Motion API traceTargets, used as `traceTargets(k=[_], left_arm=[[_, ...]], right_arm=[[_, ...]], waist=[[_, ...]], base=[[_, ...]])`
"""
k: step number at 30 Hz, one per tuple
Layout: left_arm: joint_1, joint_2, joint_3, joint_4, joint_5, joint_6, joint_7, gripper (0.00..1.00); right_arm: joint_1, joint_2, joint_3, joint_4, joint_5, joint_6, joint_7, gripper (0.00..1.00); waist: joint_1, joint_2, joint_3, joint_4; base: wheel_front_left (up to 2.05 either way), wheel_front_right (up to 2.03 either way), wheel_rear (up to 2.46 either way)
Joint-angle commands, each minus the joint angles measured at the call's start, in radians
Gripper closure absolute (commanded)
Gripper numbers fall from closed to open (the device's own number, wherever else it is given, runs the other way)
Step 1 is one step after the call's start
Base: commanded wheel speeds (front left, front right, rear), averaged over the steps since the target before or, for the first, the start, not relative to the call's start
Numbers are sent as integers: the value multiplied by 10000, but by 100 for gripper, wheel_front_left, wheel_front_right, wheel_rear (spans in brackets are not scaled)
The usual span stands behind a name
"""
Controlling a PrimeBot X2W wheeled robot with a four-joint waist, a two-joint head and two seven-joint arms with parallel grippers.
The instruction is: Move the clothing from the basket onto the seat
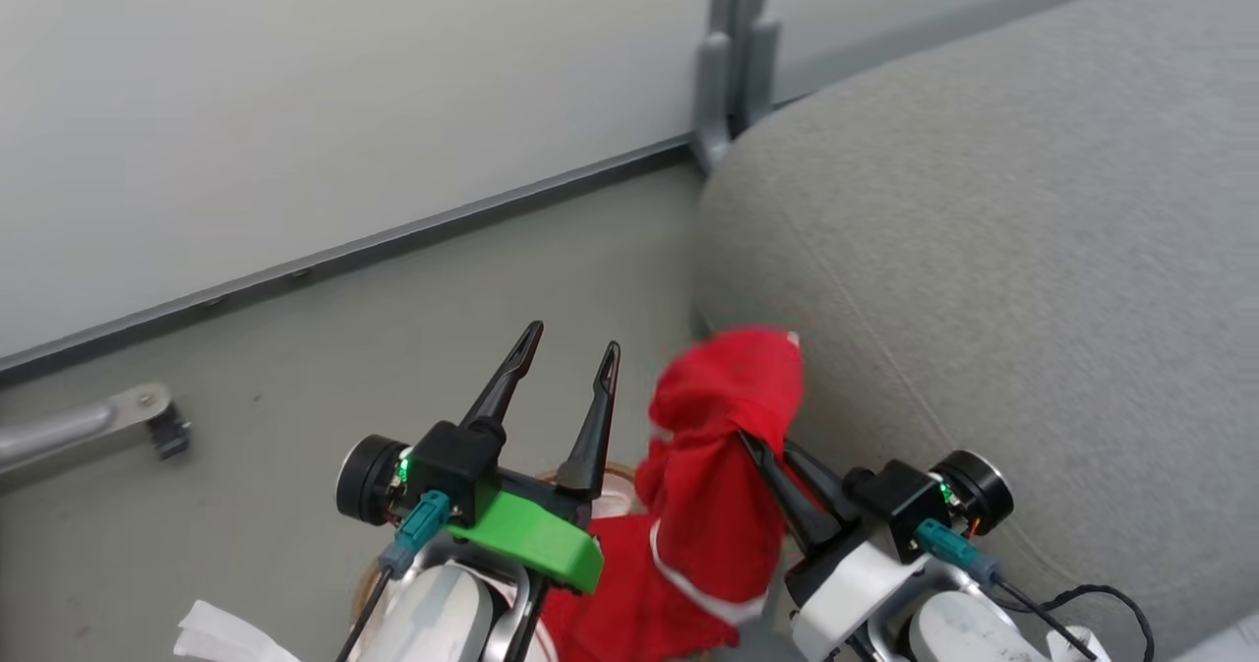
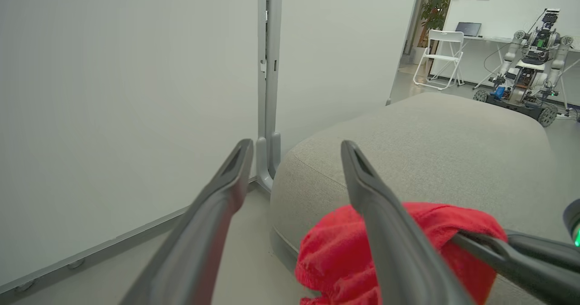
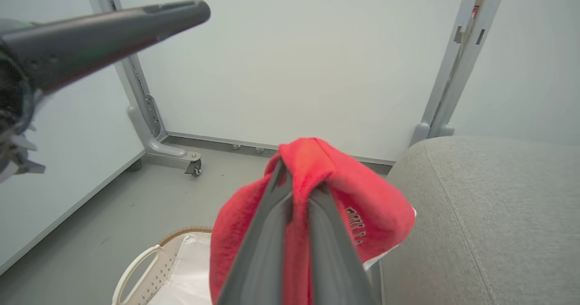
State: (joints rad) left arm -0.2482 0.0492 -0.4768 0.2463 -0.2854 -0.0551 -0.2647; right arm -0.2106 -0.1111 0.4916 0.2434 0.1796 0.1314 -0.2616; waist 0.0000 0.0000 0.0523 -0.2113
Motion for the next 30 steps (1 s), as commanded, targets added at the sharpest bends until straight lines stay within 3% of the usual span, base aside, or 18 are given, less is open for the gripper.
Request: traceTargets(k=[1,6,16,23,30], left_arm=[[137,31,69,39,157,-89,6,0],[275,33,201,91,249,-214,5,0],[9,39,178,110,648,-445,6,0],[-569,42,56,395,985,-594,6,0],[-1287,42,-7,550,1360,-693,6,0]], right_arm=[[112,-70,-86,-97,47,-14,-47,100],[54,-218,-286,-304,60,-14,-47,100],[-981,-684,-797,-837,-32,-14,-47,100],[-2922,-1547,-1426,-1090,-233,-14,-47,100],[-5026,-2708,-1939,-885,-682,-15,-47,100]], waist=[[0,0,346,-1529],[0,0,496,-2256],[0,0,1260,-2972],[0,0,2318,-2710],[0,0,3538,-2022]], base=[[0,0,0],[0,0,0],[0,0,0],[0,0,0],[0,0,0]])
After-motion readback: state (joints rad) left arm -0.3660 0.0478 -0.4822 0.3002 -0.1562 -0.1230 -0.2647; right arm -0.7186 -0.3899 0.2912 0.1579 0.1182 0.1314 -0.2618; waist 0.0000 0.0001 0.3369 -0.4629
